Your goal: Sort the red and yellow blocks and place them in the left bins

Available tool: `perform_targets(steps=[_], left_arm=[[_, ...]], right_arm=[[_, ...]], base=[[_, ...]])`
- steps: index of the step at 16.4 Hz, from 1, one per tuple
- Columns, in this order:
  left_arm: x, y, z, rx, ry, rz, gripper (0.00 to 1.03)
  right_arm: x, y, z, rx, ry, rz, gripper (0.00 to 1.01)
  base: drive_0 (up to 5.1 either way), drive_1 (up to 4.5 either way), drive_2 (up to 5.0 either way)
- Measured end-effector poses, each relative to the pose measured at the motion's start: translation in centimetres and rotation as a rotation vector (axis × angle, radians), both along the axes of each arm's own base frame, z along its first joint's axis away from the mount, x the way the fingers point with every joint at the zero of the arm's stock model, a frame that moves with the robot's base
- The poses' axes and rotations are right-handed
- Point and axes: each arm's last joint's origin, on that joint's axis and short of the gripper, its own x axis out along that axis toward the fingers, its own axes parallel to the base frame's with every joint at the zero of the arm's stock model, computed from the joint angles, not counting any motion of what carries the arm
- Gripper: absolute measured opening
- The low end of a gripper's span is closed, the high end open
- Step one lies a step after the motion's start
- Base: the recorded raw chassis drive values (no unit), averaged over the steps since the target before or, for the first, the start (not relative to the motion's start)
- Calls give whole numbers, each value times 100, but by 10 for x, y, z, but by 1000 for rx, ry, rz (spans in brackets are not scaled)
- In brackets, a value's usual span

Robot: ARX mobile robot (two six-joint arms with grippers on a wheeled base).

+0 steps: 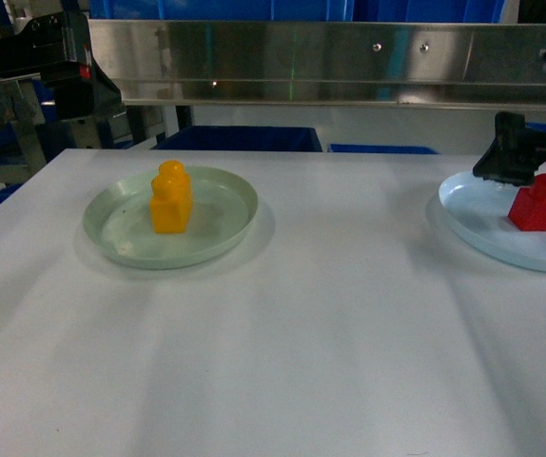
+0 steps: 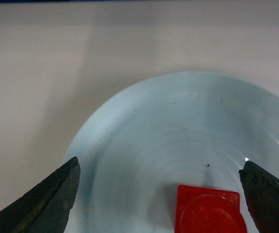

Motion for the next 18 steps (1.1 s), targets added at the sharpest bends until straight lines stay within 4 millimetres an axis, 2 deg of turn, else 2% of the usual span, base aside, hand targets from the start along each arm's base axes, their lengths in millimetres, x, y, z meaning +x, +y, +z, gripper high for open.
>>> perform_targets(steps=[3,14,16,17,18], left_arm=[[0,0,0,0,0,0,98],[0,0,0,0,0,0,98],[0,0,0,0,0,0,98],[0,0,0,0,0,0,98],[0,0,0,0,0,0,98]], right_arm=[[1,0,-19,-2,46,-4,98],[16,-4,-34,-4,29,-16,97],[17,-7,-35,-10,24,-31,82],[17,-8,-35,-9,23,-32,69],[17,-10,-35,-9,22,-37,64]], base=[[0,0,0],[0,0,0],[0,0,0],[0,0,0],[0,0,0]])
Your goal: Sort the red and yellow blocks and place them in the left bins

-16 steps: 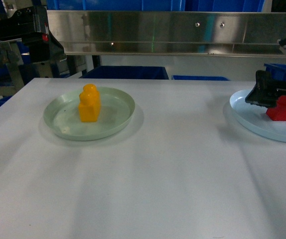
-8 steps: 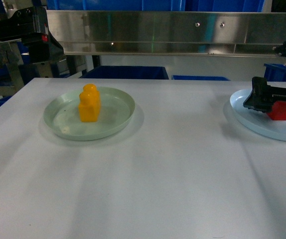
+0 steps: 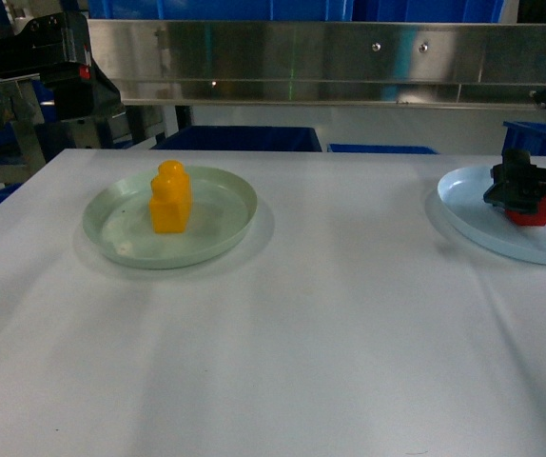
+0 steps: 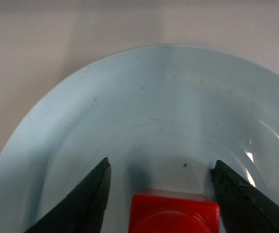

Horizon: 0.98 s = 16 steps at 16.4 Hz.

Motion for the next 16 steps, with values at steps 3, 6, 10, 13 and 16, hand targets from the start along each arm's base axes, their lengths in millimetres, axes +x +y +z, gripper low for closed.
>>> perform_targets(steps=[3,6,10,13,16], left_arm=[[0,0,0,0,0,0,98],[0,0,0,0,0,-1,98],[0,0,0,0,0,0,98],[0,0,0,0,0,-1,98],[0,0,0,0,0,0,98]], right_arm=[[0,-3,-2,-2,-3,-6,30],[-25,5,19,-13,-48,25,29],[-77,7,130,5,-349,17,29],[-137,10,180,51,-476,-16,29],[-177,11,187,91,-459,-71,29]], base=[[0,0,0],[0,0,0],[0,0,0],[0,0,0],[0,0,0]])
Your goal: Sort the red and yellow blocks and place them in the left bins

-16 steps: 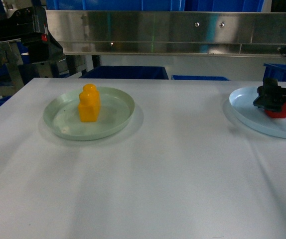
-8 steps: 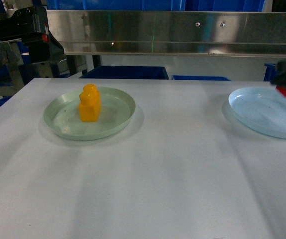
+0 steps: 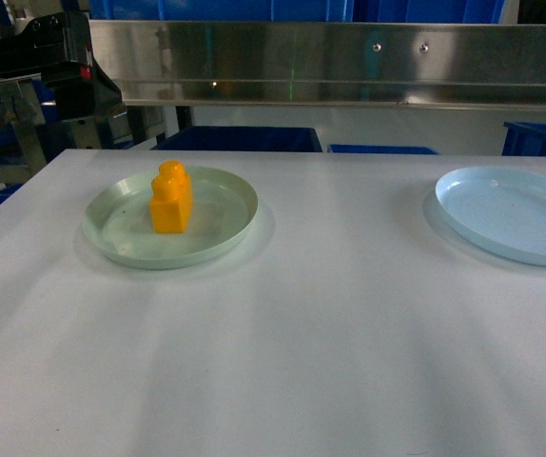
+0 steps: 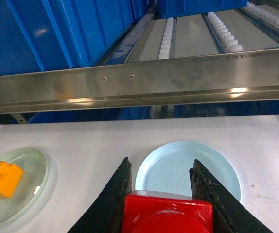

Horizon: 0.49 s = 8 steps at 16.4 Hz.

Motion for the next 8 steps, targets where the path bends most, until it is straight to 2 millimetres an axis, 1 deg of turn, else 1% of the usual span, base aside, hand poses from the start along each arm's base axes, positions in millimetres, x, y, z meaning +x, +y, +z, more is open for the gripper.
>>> perform_targets(steps=[1,4,5,6,7,8], left_arm=[[0,0,0,0,0,0,98],[0,0,0,0,0,0,98],[0,0,0,0,0,0,98],[0,0,0,0,0,0,98],[0,0,0,0,0,0,98],[0,0,0,0,0,0,98]], right_arm=[[-8,0,4,11,-8,-4,29],[-21,2,15,15,-43,-1,29],[-23,4,16,12,-38,13,29],[-23,5,12,-18,-13,29,29],[-23,5,9,-90,-6,33,29],[-23,5,9,-114,-2,35,29]], base=[[0,0,0],[0,0,0],[0,0,0],[0,0,0],[0,0,0],[0,0,0]])
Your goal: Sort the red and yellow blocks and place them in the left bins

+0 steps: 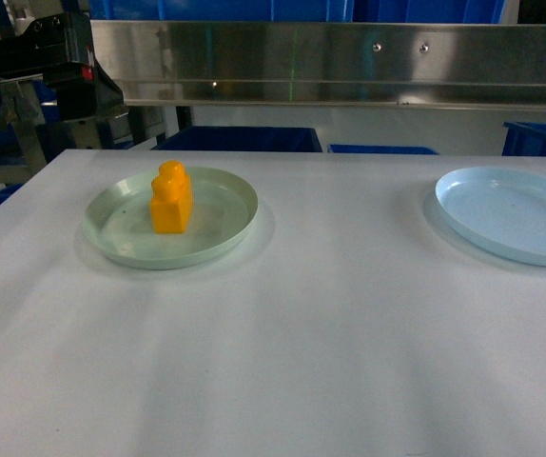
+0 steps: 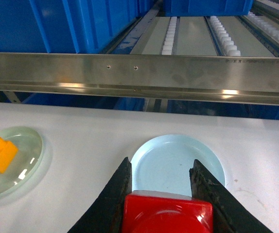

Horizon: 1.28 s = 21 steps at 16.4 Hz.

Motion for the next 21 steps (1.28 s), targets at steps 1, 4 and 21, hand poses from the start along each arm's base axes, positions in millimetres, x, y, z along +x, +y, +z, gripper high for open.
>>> perform_targets(steps=[1,4,21], left_arm=[[0,0,0,0,0,0,98],[0,0,0,0,0,0,98],[9,-3,8,-14,21,0,98]], right_arm=[[0,1,0,-19,-2,3,29],[2,-1,-2,-36,7,1,29],[5,-3,-4,-15,43,-10,29]], base=[[0,0,0],[0,0,0],[0,0,0]])
